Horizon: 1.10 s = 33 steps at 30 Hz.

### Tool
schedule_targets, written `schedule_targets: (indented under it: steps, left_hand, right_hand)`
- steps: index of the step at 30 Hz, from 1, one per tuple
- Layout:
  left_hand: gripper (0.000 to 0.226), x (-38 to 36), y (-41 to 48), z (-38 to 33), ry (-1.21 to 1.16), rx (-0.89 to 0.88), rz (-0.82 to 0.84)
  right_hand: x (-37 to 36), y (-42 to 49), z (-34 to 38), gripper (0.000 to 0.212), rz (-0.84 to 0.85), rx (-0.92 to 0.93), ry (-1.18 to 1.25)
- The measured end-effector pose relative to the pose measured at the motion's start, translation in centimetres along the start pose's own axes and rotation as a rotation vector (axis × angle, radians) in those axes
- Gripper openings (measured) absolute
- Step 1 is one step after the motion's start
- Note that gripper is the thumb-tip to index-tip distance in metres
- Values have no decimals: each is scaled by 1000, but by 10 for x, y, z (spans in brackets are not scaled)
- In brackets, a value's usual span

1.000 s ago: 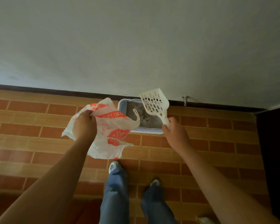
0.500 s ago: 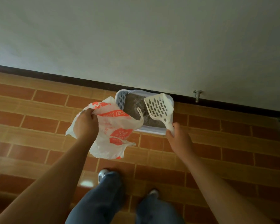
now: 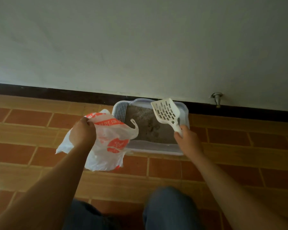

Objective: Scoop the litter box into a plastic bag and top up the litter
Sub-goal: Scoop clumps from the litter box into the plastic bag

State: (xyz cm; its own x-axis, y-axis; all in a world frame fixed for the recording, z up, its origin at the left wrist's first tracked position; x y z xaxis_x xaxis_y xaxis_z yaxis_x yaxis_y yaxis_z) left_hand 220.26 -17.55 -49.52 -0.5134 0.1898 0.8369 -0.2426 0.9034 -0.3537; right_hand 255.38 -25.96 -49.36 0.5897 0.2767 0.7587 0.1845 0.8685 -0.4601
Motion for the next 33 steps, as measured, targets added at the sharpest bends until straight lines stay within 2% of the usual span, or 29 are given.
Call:
schedule_targets:
  steps: [6,17,23,33]
  left_hand:
    - [33,-36,12,19,-73,-7,1]
    - [30,-54,9,43,-229,57,4]
    - [31,-70,3,23,-263,22,24]
    - [31,-104,22,0,-248,38,41]
  right_hand:
    - [-31,23,-2,19,-14,91,16]
    - [-42,45,-13,21,39,87,-130]
    - [-42,54,-19,15,92,89,-193]
    - [-41,75,-33,24,75,48,-227]
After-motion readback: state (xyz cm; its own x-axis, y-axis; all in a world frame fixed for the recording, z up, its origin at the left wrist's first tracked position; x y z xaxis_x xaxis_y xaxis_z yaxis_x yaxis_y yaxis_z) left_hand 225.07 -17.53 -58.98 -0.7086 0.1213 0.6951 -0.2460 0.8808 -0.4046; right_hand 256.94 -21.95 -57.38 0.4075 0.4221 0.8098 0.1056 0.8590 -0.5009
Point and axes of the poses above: each hand's wrist, its own y-axis towards the middle knuckle, its own x-axis out of the back of the hand, z = x × y, the point moved 8 cm from there along y, towards the middle knuckle, and after that the axes turned 13 degrees about z, right-handed, at the moved point
